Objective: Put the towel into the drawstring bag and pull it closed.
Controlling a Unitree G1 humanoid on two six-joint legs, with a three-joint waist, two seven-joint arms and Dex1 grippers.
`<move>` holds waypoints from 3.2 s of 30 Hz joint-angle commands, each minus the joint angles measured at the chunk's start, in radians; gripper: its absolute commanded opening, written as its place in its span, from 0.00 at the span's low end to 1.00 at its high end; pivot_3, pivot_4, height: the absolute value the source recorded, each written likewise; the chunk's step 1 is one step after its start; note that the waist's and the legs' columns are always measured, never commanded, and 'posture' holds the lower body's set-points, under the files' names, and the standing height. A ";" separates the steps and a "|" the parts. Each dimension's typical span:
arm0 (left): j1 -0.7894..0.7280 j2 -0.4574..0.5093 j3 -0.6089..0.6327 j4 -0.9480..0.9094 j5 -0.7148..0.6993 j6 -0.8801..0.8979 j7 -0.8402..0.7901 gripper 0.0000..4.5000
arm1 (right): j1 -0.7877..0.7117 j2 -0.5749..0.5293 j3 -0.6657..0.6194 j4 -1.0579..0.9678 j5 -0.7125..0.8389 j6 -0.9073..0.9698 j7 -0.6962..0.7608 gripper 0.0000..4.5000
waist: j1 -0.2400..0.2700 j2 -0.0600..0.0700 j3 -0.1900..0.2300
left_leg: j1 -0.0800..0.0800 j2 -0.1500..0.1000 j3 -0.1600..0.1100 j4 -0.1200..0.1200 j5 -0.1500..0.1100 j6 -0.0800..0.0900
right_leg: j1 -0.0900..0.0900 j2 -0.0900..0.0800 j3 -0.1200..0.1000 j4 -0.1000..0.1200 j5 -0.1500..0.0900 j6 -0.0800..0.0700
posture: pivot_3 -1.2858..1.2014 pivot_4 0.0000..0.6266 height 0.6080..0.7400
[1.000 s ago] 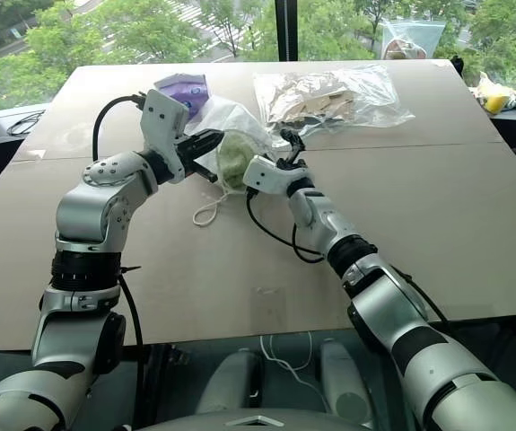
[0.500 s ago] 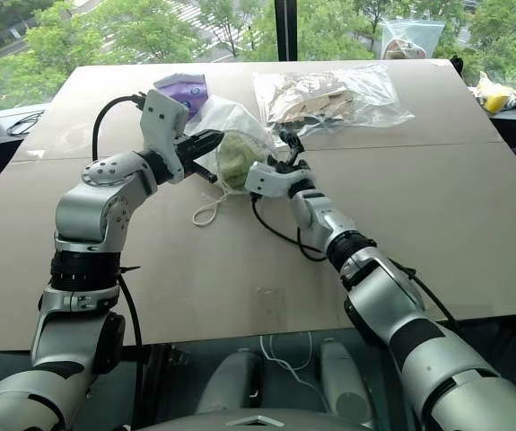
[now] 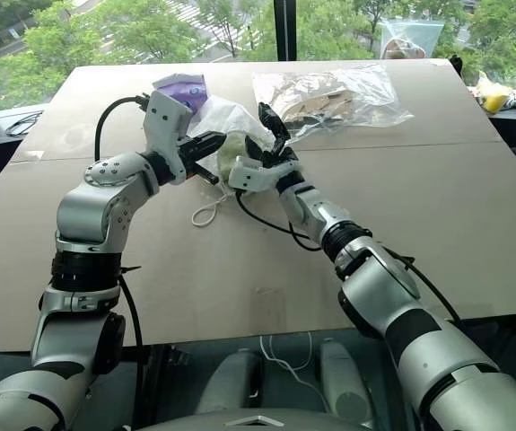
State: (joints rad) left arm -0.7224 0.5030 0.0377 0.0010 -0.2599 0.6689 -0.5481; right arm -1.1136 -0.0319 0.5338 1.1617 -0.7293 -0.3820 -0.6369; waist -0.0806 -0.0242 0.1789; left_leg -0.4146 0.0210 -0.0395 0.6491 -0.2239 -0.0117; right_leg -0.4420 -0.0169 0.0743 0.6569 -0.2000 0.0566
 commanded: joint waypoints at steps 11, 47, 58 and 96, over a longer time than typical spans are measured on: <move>-0.053 0.005 0.015 0.007 -0.008 -0.015 -0.017 0.00 | 0.093 -0.025 0.036 -0.059 -0.029 0.031 0.036 0.99 | -0.015 0.000 0.000 | 0.000 0.000 0.000 0.000 0.000 0.000 | 0.000 0.000 0.000 0.000 0.000 0.000 | 0.52 0.24 1.00; -0.075 -0.023 -0.006 0.054 0.000 -0.026 -0.049 0.00 | -0.018 -0.099 0.160 -0.065 -0.116 0.163 0.499 0.70 | -0.011 0.000 0.000 | 0.001 -0.001 -0.001 0.001 0.000 0.000 | 0.001 0.000 0.000 0.001 0.000 0.000 | 0.52 0.24 1.00; -0.064 -0.028 -0.011 0.032 0.000 -0.017 -0.046 0.00 | -0.074 -0.046 0.051 0.025 -0.007 0.218 0.493 0.70 | -0.013 0.000 0.000 | 0.001 -0.001 -0.001 0.001 0.000 0.000 | 0.001 0.000 0.000 0.001 0.000 0.000 | 0.52 0.24 1.00; -0.042 -0.031 -0.055 -0.035 -0.032 0.033 -0.105 0.00 | -0.092 -0.008 0.084 0.082 -0.026 0.216 0.480 0.52 | -0.015 0.000 0.000 | 0.001 -0.001 -0.001 0.000 0.000 0.000 | 0.000 0.000 0.000 0.001 0.000 0.000 | 0.52 0.24 1.00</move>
State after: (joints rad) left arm -0.7585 0.4696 -0.0116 0.0336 -0.2763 0.7019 -0.6388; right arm -1.1701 -0.0446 0.6127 1.2407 -0.7483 -0.1650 -0.1472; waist -0.0956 -0.0244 0.1787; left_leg -0.4139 0.0202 -0.0406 0.6493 -0.2236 -0.0121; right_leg -0.4416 -0.0172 0.0739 0.6582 -0.1999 0.0566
